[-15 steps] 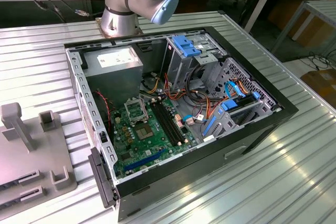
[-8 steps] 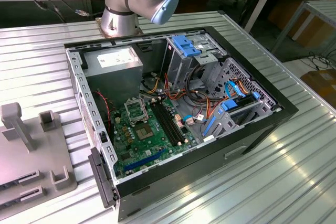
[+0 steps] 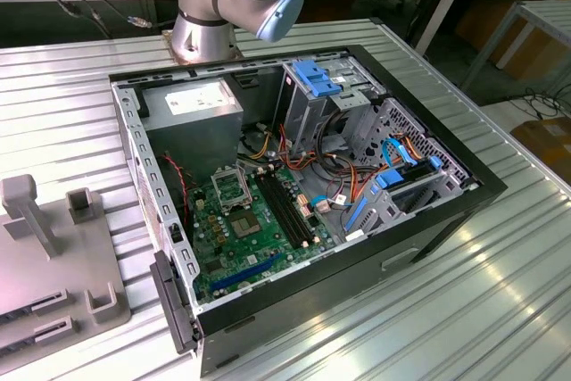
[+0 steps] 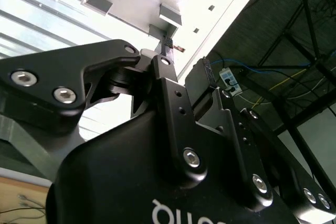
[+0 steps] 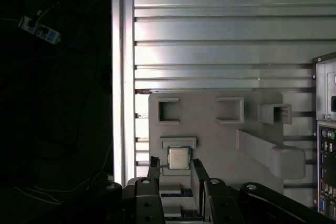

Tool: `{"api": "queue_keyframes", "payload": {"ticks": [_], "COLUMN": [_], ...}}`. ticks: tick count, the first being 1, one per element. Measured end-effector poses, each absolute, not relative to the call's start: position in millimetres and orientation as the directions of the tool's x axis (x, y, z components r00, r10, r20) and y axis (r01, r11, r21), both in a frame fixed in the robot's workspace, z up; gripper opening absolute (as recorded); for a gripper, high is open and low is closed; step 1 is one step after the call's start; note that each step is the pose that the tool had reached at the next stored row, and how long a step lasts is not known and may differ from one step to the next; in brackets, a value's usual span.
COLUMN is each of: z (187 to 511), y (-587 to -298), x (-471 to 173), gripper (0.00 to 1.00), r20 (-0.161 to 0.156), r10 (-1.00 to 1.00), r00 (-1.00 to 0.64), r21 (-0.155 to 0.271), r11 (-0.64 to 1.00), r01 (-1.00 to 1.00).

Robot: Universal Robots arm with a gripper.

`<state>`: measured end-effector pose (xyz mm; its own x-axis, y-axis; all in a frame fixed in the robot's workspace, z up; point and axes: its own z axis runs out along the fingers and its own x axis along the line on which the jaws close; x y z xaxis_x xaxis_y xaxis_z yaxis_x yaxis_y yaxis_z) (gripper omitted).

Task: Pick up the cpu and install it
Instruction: 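Pick up the cpu and move it towards the insertion slot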

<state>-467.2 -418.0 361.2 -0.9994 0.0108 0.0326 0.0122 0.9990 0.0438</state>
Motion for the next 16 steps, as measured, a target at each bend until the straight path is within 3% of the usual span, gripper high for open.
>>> {"api": "queue_keyframes", "payload": {"ticks": [16], "z": [360.4], "y": [-418.0], "x": [-467.2], "gripper": [0.37], "r20": [0.033], "r10": [-0.024], "r00": [-0.999], "r21": [0.043], "r11": [0.999], "r01": [-0.022]}}
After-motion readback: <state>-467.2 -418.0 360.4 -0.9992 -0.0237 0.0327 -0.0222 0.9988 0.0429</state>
